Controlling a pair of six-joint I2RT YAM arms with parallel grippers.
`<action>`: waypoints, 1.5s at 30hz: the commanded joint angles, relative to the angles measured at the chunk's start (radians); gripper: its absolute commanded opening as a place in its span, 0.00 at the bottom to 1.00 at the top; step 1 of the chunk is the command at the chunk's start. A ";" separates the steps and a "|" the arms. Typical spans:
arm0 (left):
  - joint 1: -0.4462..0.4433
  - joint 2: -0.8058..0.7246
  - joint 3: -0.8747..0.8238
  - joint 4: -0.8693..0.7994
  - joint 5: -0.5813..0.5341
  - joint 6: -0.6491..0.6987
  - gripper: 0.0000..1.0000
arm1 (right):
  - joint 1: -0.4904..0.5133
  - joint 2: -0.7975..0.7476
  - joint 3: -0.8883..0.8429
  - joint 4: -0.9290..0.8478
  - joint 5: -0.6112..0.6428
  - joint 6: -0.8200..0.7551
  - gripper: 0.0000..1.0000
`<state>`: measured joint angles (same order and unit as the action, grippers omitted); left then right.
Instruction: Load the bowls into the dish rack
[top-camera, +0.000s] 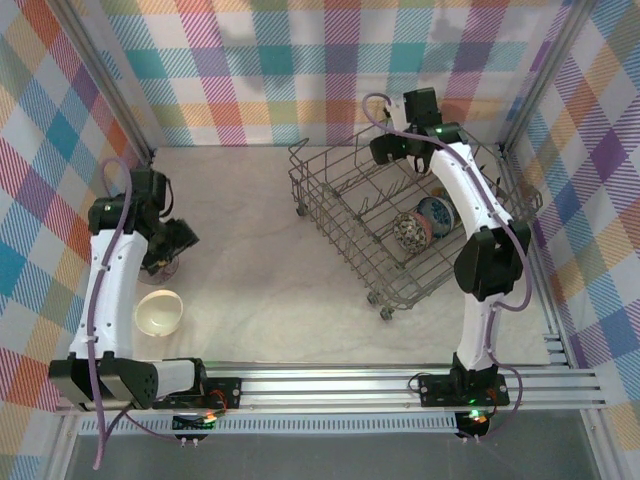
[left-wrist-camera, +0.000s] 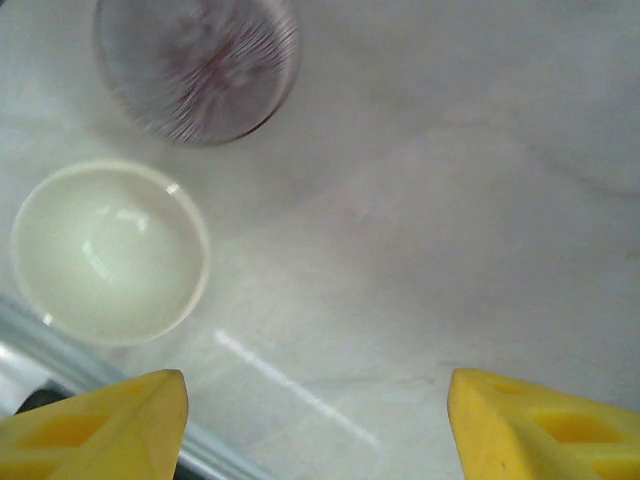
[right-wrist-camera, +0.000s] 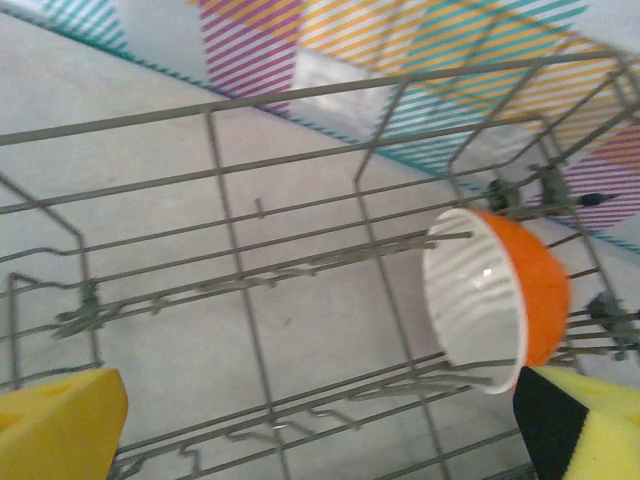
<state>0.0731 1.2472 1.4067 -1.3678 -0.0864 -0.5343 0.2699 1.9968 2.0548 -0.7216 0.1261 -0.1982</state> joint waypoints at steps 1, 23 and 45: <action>0.069 -0.024 -0.105 -0.064 0.050 0.018 0.69 | 0.006 -0.071 -0.053 0.087 -0.126 0.049 0.99; 0.088 0.196 -0.413 0.184 -0.010 0.100 0.53 | 0.006 -0.173 -0.200 0.159 -0.164 0.040 1.00; 0.097 0.291 -0.469 0.229 0.011 0.088 0.25 | 0.006 -0.173 -0.216 0.174 -0.175 0.079 1.00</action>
<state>0.1562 1.5242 0.9451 -1.1389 -0.0879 -0.4503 0.2699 1.8523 1.8507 -0.5735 -0.0353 -0.1371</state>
